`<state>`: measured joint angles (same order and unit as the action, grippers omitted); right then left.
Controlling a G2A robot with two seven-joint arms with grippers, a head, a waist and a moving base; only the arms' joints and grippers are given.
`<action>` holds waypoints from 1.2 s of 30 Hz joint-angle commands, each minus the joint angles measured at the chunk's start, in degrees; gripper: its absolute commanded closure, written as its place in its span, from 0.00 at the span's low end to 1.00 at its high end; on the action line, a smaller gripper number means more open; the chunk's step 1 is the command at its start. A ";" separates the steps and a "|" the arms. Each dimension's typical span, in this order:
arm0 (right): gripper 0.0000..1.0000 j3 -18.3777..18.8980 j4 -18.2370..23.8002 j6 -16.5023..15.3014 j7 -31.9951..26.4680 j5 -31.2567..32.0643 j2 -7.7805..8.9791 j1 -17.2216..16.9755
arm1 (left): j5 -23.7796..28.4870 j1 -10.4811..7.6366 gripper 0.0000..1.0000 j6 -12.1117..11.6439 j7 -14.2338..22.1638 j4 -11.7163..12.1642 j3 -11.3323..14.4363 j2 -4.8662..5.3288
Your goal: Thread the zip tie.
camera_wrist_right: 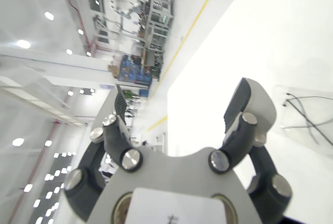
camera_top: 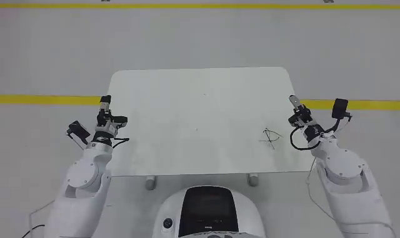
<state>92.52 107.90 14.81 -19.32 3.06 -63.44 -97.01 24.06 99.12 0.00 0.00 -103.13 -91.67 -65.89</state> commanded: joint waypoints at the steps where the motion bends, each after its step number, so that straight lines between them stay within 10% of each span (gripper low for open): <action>1: 0.00 -1.31 -1.06 3.09 -5.36 5.03 0.38 1.46 | 0.00 0.00 0.00 0.00 0.00 0.00 0.00 0.00; 13: 0.00 -1.77 -1.35 3.60 -6.91 7.44 0.58 1.88 | 0.00 0.00 0.00 0.00 0.00 0.00 0.00 0.00; 23: 0.00 -6.30 -7.80 4.67 -31.79 29.98 1.84 15.32 | 0.00 0.00 0.00 0.00 0.00 0.00 0.00 0.00; 28: 0.00 -10.23 -13.15 4.67 -34.54 32.75 0.49 21.27 | 0.00 0.00 0.00 0.00 0.00 0.00 0.00 0.00; 36: 0.00 -10.54 -13.61 4.67 -34.46 33.36 0.33 21.58 | 0.00 0.00 0.00 0.00 0.00 0.00 0.00 0.00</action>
<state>81.98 94.29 19.48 -53.78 36.42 -63.10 -75.43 24.06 99.12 0.00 0.00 -103.13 -91.67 -65.89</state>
